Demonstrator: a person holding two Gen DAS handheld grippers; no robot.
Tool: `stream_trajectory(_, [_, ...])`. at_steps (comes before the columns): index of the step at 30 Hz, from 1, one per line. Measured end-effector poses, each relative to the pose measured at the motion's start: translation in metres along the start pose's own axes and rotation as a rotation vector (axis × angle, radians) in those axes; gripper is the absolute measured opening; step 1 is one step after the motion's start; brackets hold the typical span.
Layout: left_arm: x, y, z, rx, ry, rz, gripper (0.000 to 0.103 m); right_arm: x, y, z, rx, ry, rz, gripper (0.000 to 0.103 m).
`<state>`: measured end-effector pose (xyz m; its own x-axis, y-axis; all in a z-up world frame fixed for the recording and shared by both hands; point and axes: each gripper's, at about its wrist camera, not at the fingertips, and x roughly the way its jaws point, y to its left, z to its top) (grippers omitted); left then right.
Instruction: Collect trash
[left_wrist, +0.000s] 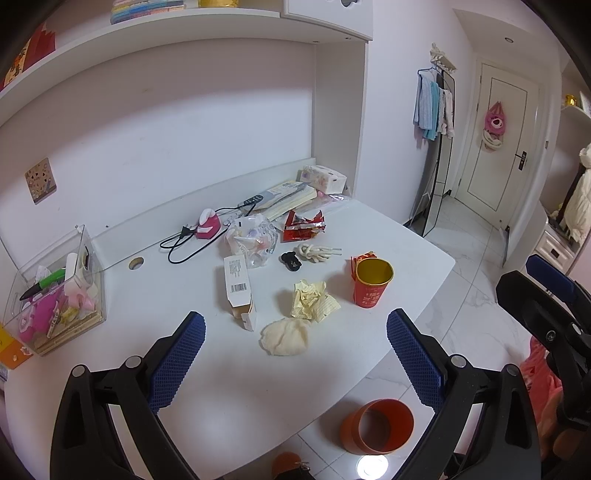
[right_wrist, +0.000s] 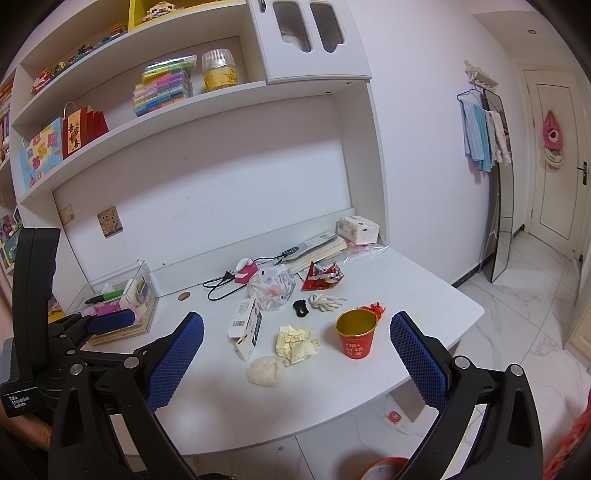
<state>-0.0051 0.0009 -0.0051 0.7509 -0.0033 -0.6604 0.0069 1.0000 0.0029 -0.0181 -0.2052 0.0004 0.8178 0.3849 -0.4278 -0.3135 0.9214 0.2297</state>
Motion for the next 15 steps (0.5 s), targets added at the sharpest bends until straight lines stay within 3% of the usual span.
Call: stream_trajectory(15, [0.0001,-0.0003,0.0005,0.001,0.002,-0.001,0.097,-0.0038,0.0018,0.0010,-0.003,-0.004,0.004,0.098])
